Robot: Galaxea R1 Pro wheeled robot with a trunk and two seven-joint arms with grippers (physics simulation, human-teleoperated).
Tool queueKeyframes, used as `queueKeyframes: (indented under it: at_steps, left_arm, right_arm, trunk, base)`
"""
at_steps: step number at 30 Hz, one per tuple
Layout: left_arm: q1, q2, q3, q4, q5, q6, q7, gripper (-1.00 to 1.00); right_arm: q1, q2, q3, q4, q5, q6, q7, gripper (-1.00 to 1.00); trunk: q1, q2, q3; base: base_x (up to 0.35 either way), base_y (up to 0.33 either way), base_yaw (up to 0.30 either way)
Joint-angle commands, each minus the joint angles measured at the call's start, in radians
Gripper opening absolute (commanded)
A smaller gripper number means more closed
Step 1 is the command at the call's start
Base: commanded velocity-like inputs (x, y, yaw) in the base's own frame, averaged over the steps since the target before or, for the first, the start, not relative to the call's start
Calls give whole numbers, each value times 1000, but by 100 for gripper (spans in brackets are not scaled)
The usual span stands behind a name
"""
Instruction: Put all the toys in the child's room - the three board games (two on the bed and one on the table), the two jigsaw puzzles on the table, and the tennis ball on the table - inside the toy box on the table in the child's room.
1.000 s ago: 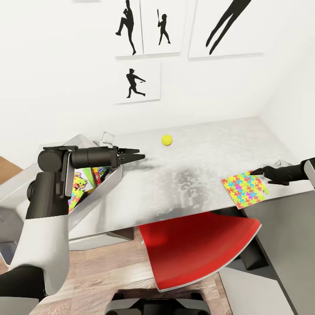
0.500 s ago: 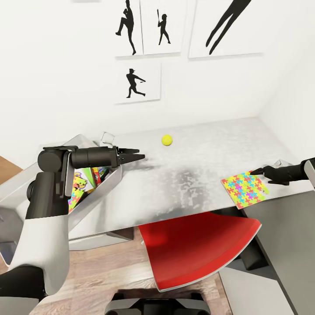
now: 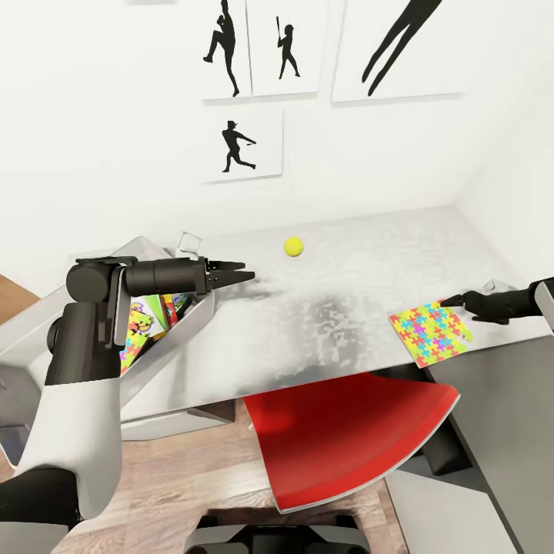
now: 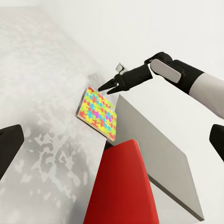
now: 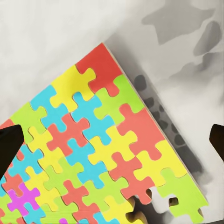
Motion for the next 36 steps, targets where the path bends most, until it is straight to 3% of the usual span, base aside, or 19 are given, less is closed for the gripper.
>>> queueKeyframes:
  at_steps: [1,36]
  left_arm:
    - [-1,0,1,-1,-10,10,-10,100]
    - [-1,0,0,-1,-10,11,-10,100]
  right_arm:
    - [-1,0,-5,0,2,6,3,100]
    - [-1,2,37,9,3,1,-10,100]
  trunk:
    - [1,-2,-1]
    - [1,-2,-1]
  base:
    - [0,0,0]
    - [0,0,0]
